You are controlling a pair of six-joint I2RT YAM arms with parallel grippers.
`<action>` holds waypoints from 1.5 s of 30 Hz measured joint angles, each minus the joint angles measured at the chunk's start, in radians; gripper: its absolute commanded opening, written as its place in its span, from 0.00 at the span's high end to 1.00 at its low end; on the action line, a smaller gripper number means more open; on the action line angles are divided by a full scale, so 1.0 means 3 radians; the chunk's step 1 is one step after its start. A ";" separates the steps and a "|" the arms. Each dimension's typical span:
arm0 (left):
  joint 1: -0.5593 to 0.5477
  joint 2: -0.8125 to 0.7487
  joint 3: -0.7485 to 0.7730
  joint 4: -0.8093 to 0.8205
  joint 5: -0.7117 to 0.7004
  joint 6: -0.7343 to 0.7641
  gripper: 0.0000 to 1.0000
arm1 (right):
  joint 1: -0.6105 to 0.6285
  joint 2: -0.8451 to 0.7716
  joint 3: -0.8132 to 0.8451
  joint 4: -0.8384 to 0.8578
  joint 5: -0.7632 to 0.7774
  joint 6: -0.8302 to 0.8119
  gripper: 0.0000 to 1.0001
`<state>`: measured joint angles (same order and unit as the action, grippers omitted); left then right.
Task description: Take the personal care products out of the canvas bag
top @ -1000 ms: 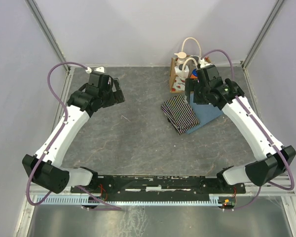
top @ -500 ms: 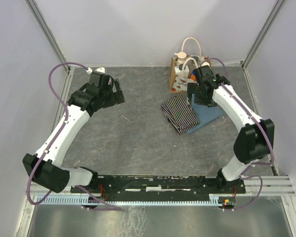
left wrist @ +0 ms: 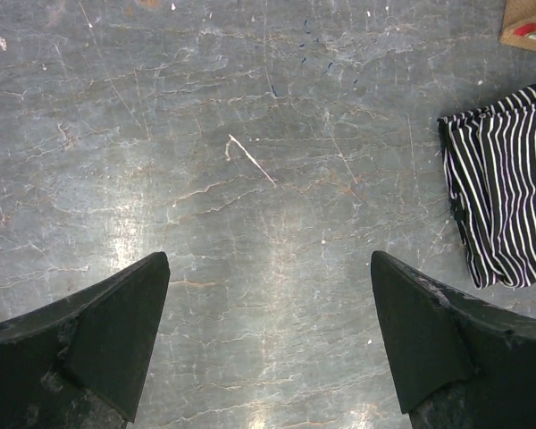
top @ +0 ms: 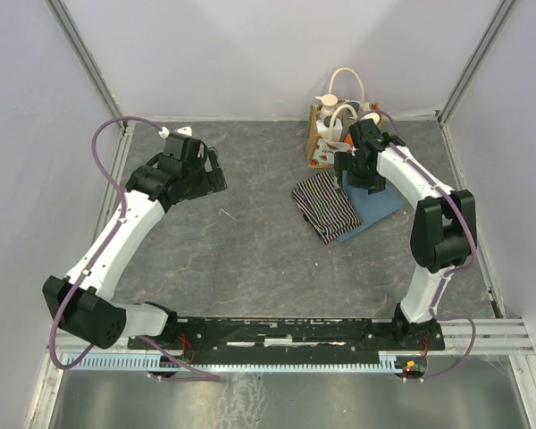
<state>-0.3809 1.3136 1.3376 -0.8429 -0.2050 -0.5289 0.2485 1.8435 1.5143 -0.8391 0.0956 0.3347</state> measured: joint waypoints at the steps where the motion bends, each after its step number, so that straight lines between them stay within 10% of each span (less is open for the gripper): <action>1: 0.0000 0.0000 -0.0013 -0.0001 0.0003 0.0000 0.00 | -0.0009 0.0019 0.0000 0.0034 -0.0010 -0.0003 0.00; 11: 0.0000 -0.0005 -0.0056 -0.0001 0.0000 -0.0001 0.01 | -0.0031 0.0225 -0.0086 0.0156 -0.0085 0.0032 0.00; 23: 0.0000 0.0365 -0.0514 0.0427 0.0214 -0.0003 0.00 | -0.0028 -0.0950 -0.0918 0.0264 -0.0233 0.0202 0.00; 45: 0.0000 0.0985 -0.0451 0.0717 0.0343 -0.0001 0.00 | -0.0027 0.0254 -0.0467 0.0526 0.0066 0.0145 0.00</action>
<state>-0.3809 1.6093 1.2022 -0.6277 -0.1020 -0.5293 0.2405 1.9198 1.3743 -0.6811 0.1154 0.3782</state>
